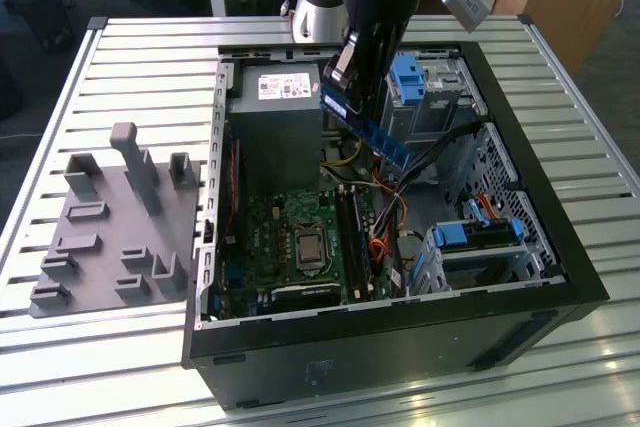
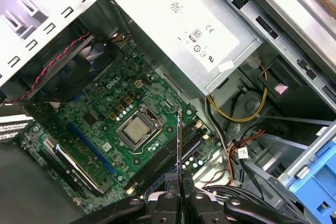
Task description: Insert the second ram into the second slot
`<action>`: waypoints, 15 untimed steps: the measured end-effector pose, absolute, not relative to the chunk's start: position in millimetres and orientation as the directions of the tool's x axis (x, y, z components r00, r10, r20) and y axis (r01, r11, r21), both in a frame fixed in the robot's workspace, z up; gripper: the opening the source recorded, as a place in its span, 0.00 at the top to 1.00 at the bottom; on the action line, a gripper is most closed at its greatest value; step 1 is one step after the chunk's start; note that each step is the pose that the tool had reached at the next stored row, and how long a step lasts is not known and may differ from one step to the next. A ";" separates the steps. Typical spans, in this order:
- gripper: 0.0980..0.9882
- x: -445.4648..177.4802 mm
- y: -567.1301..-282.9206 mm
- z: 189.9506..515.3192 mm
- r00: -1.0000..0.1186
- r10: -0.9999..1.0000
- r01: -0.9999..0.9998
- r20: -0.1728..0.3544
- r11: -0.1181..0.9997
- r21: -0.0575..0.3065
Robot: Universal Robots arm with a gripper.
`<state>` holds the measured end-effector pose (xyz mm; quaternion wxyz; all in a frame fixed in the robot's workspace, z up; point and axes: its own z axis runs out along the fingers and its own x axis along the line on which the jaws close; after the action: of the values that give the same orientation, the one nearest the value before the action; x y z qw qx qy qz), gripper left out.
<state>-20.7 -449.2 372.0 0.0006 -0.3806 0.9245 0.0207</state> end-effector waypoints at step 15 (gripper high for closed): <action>0.96 -20.7 -449.2 372.0 -0.774 -0.633 -0.633 -0.017 0.773 0.038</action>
<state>-20.7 -449.2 372.0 0.0016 -0.3361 0.9416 0.0206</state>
